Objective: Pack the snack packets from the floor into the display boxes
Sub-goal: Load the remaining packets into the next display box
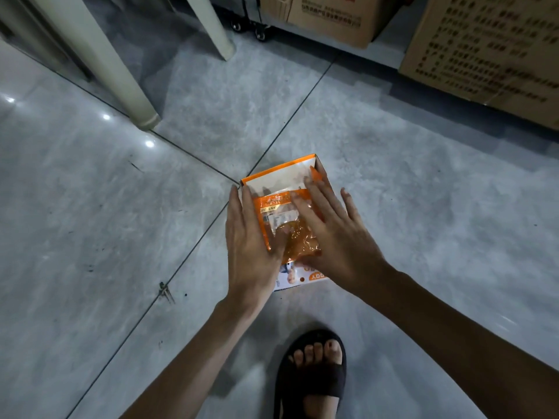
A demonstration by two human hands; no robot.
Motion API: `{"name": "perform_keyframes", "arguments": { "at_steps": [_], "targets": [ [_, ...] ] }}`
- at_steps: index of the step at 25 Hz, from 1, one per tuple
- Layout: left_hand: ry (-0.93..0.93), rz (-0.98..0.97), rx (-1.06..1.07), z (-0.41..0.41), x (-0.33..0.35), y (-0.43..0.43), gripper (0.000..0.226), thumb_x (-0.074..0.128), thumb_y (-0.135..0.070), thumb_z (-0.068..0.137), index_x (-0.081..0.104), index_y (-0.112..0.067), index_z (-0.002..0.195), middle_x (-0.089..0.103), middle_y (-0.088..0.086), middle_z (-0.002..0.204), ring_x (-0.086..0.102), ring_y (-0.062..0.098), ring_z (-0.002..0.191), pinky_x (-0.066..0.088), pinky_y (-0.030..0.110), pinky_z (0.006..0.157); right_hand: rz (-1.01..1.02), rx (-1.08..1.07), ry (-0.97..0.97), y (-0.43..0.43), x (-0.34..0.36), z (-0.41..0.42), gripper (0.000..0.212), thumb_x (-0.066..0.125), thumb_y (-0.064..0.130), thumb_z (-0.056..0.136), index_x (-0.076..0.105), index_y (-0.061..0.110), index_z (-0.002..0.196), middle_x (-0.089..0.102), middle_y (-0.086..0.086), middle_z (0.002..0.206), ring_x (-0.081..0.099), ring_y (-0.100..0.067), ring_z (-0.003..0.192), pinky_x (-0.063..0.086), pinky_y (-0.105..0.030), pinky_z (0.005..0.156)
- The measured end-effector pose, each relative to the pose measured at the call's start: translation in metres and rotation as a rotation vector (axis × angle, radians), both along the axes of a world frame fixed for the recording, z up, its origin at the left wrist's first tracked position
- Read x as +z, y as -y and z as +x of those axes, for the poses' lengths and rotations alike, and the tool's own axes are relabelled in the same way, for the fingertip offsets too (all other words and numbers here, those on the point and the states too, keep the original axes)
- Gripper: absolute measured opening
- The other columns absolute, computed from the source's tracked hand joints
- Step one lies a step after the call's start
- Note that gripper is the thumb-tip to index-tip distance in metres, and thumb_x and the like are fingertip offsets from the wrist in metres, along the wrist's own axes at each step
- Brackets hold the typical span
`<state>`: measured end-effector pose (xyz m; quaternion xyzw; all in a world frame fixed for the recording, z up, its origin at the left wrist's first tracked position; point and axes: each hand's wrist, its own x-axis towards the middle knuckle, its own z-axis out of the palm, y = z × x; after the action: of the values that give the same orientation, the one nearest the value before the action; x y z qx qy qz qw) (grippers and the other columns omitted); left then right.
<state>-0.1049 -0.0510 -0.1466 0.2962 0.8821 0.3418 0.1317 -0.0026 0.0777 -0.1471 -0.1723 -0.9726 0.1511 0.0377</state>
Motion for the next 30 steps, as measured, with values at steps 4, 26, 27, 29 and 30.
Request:
{"name": "perform_keyframes", "arguments": {
  "at_steps": [4,26,27,29,30],
  "targets": [
    [-0.134,0.013,-0.093,0.010,0.022,-0.016,0.080,0.055,-0.045,0.094,0.016,-0.015,0.157,0.008,0.009,0.167,0.003,0.022,0.154,0.012,0.044,0.124,-0.226,-0.241,-0.155,-0.012,0.018,0.023,0.069,0.068,0.035,0.086,0.040,0.013,0.146,0.031,-0.013,0.156,0.027,-0.030,0.144,0.023,-0.047,0.117],
    [-0.019,-0.761,-1.269,0.400,0.047,-0.176,0.076,0.076,-0.049,0.075,0.039,-0.021,0.136,0.049,0.009,0.136,0.055,0.030,0.120,0.047,0.040,0.096,-0.553,-1.305,0.470,0.032,-0.012,0.543,0.095,0.076,0.066,0.062,0.033,0.025,0.137,0.047,-0.009,0.127,0.057,-0.031,0.109,0.053,-0.042,0.077],
    [0.002,-0.789,-1.187,0.411,0.031,-0.176,0.083,0.078,-0.051,0.073,0.035,-0.020,0.137,0.047,0.011,0.136,0.054,0.032,0.122,0.047,0.042,0.098,-0.568,-1.297,0.501,0.045,-0.022,0.543,0.105,0.078,0.066,0.059,0.025,0.025,0.140,0.042,-0.010,0.130,0.056,-0.032,0.111,0.053,-0.044,0.079],
    [0.048,-0.814,-0.974,0.436,-0.001,-0.172,0.095,0.081,-0.054,0.070,0.028,-0.017,0.141,0.044,0.014,0.137,0.050,0.035,0.125,0.047,0.044,0.099,-0.601,-1.284,0.531,0.060,-0.035,0.543,0.115,0.080,0.063,0.059,0.012,0.026,0.145,0.040,-0.012,0.133,0.058,-0.032,0.109,0.054,-0.041,0.079],
    [0.059,-0.821,-0.868,0.450,-0.014,-0.168,0.101,0.082,-0.055,0.070,0.025,-0.016,0.144,0.041,0.015,0.139,0.048,0.035,0.128,0.046,0.043,0.098,-0.627,-1.302,0.513,0.063,-0.041,0.544,0.116,0.080,0.060,0.062,0.007,0.026,0.146,0.041,-0.013,0.133,0.060,-0.031,0.105,0.055,-0.040,0.078]
  ]
}}
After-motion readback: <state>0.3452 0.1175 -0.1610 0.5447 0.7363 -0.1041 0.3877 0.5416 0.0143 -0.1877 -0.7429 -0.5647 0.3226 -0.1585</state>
